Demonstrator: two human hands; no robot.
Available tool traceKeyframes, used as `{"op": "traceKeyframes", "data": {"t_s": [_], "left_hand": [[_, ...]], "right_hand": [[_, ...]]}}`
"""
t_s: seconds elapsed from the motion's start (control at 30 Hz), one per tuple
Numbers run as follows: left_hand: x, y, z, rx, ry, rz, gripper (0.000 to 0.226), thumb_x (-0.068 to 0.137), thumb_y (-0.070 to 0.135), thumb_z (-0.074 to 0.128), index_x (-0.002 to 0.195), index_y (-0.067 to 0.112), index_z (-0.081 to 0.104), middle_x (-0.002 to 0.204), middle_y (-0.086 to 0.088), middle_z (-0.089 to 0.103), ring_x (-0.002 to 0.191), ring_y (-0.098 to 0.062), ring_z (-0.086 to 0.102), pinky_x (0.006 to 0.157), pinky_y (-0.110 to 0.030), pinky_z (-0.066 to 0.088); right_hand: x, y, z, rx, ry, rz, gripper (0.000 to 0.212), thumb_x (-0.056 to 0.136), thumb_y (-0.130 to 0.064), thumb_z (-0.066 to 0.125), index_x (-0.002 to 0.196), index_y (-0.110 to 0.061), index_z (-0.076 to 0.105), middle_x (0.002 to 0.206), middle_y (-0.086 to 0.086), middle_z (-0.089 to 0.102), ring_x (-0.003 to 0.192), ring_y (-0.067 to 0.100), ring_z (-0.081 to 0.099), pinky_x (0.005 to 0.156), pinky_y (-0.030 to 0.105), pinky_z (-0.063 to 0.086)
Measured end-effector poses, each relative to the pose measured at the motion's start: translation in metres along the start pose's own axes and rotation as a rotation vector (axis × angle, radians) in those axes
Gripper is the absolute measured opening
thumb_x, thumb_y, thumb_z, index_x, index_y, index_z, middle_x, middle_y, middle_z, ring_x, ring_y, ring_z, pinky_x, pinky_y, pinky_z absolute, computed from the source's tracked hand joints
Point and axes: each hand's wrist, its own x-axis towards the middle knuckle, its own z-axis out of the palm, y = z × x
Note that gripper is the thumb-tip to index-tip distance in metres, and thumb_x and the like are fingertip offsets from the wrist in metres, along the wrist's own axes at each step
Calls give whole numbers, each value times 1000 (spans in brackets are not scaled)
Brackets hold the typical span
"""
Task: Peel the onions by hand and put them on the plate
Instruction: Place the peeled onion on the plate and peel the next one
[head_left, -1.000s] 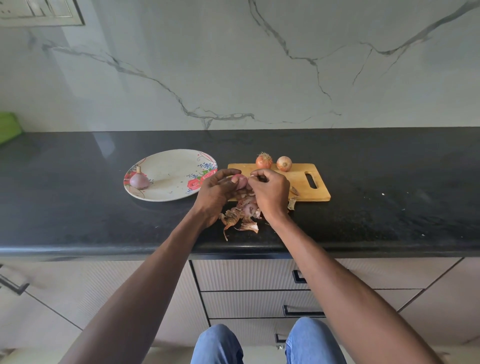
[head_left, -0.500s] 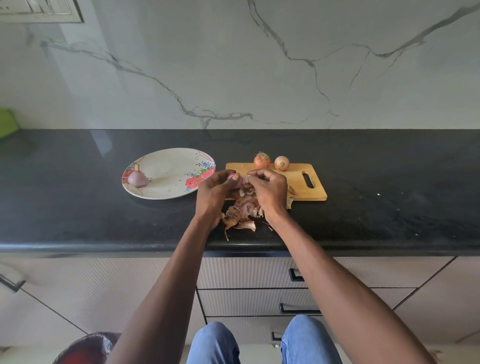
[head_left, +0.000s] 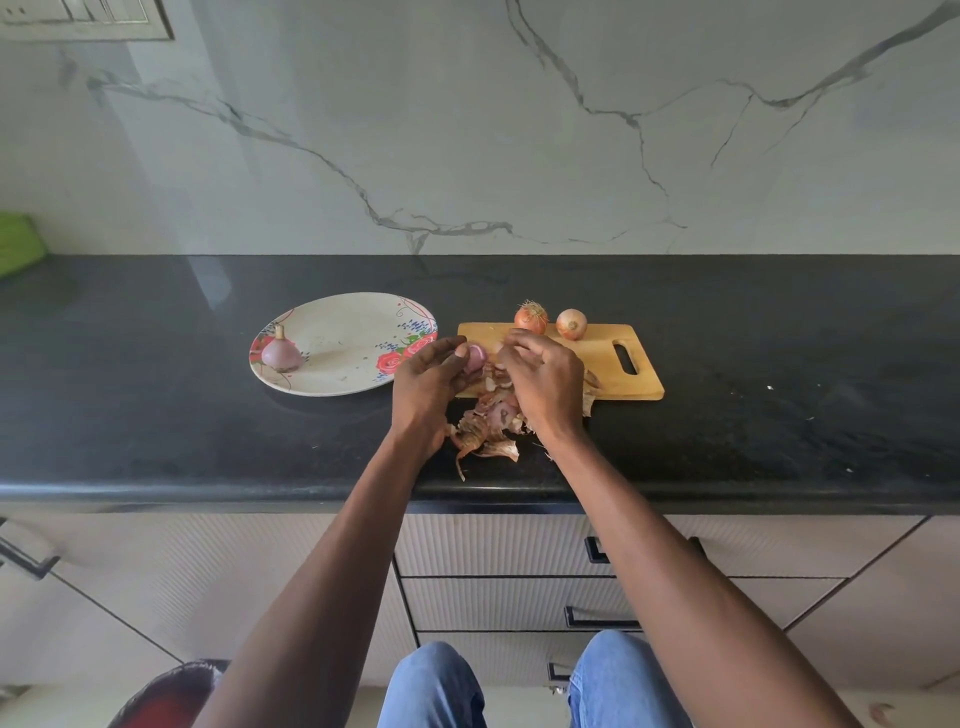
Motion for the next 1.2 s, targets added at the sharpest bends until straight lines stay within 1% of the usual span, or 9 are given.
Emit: {"op": "traceKeyframes", "data": {"t_s": [0.07,0.13,0.4,0.53,0.6,0.73,0.9,1.03,1.2], "left_hand": [[0,-2,-2,46,-44,36,22,96,5,65,118,2,67,107,-17,75,97,-27,73,90,-39,59],[-2,-5,-2,110,-89,62,27,97,7,64,123,0,65,110,-19,74,100,-28,73,90,-39,59],[-3,-5,-1,136,-101,103,16,98,3,60,108,9,71,97,-12,77,92,-27,75,84,-36,61],[-4,-5,-1,144,-98,104,15,97,3,61,110,5,70,92,-10,78,88,-24,75,79,-33,60],[-5,-5,0,148,-106,98,15,98,3,61,110,4,70,91,-10,77,86,-22,74,76,-31,59],[-7,-3,1,151,-123,94,15,99,2,58,104,9,71,88,-5,78,83,-18,74,73,-27,58],[-9,-1,1,130,-134,83,16,99,2,58,104,8,71,92,-8,77,87,-21,74,78,-30,59],[-7,-2,1,121,-132,47,16,99,2,56,108,5,69,97,-14,75,90,-25,72,81,-34,59],[-5,0,2,88,-167,-7,14,99,6,58,110,6,68,103,-18,73,96,-30,71,87,-39,58]], "right_hand": [[0,-1,-1,53,-138,25,33,85,-29,78,112,-10,74,108,-2,74,94,4,68,82,17,56],[-1,-2,-1,70,-221,15,30,85,-23,77,112,-10,75,108,0,75,97,5,69,87,18,55],[-2,-1,0,-23,-200,-122,20,94,-7,64,110,-8,75,105,3,76,95,8,68,81,5,48],[-6,0,5,-74,-167,-230,18,94,-12,62,104,-6,77,93,6,77,81,16,72,74,32,60],[-7,1,7,-90,-161,-227,20,95,-19,63,102,-6,77,90,5,76,77,16,71,70,39,60],[-9,-1,9,-172,-107,-287,15,94,-14,63,93,-2,73,83,9,74,71,21,69,64,35,57],[-9,-4,10,-287,-45,-305,10,88,-1,67,96,4,70,85,16,72,74,29,69,60,33,56],[-8,-5,9,-255,-8,-261,12,89,-1,65,97,5,71,87,18,73,76,31,70,64,37,59],[-6,-7,7,-188,36,-186,17,91,-2,65,105,4,72,95,18,75,85,29,72,73,33,59]]}}
